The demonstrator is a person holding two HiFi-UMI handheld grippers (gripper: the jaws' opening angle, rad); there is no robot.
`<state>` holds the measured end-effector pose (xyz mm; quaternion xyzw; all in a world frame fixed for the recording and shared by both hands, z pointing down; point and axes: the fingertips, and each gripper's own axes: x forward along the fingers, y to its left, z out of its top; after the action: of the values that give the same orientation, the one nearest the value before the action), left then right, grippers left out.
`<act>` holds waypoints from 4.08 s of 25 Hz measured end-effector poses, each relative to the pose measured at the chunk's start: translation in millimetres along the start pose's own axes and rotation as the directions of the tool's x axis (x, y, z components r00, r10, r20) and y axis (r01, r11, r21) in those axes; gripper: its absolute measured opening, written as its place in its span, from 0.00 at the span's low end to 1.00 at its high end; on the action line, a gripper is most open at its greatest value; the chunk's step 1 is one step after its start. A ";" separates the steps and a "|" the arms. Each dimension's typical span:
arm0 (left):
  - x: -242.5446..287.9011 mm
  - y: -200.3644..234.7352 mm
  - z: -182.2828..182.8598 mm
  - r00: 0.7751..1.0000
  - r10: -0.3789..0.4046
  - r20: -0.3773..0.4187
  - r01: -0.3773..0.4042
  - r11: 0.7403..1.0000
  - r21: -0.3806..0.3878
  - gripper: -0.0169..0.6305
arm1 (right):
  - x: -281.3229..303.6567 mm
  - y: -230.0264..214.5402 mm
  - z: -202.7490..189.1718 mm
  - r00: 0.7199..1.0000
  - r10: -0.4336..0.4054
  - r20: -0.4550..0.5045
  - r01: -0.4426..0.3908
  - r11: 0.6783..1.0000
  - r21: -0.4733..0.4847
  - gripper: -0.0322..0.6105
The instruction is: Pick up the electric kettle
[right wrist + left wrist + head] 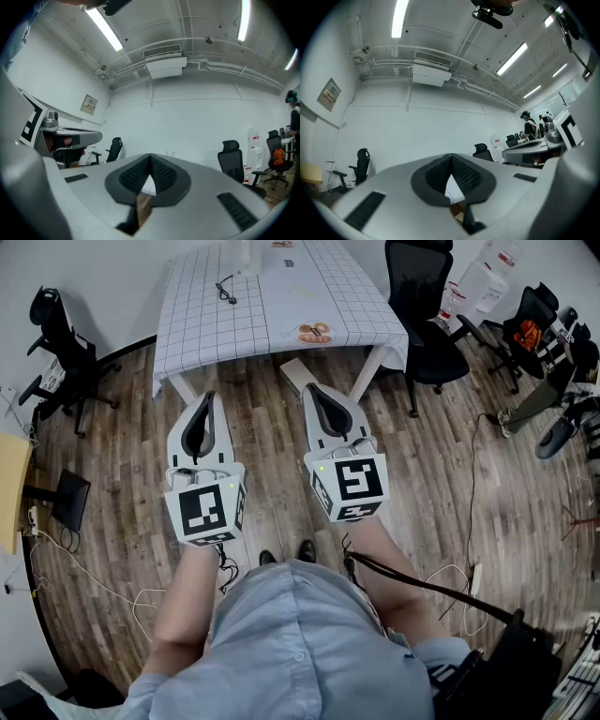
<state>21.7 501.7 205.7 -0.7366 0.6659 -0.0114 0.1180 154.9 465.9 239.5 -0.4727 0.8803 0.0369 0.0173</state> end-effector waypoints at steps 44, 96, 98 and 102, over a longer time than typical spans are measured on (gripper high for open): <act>205.4 93.2 -83.3 0.999 0.027 -0.046 -0.029 0.999 -0.032 0.03 | 236.2 -72.4 -48.1 0.999 -0.018 -0.045 0.018 1.000 0.013 0.05; 613.3 247.3 -222.1 0.973 0.111 -0.200 -0.124 0.991 -0.052 0.03 | 683.6 -209.4 -136.3 0.981 0.075 -0.178 -0.069 0.997 0.043 0.05; 621.1 258.0 -237.8 0.970 0.103 -0.222 -0.120 0.991 -0.063 0.03 | 696.5 -205.5 -150.6 0.976 0.065 -0.206 -0.056 0.997 0.051 0.05; 635.3 276.5 -267.5 0.960 0.090 -0.264 -0.114 0.990 -0.078 0.03 | 722.3 -201.6 -175.4 0.971 0.047 -0.236 -0.028 0.996 0.080 0.14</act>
<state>-223.6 -189.3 324.2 -0.6980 0.7126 -0.0709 -0.0041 -75.4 -259.6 357.2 -0.4561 0.8856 -0.0529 -0.0708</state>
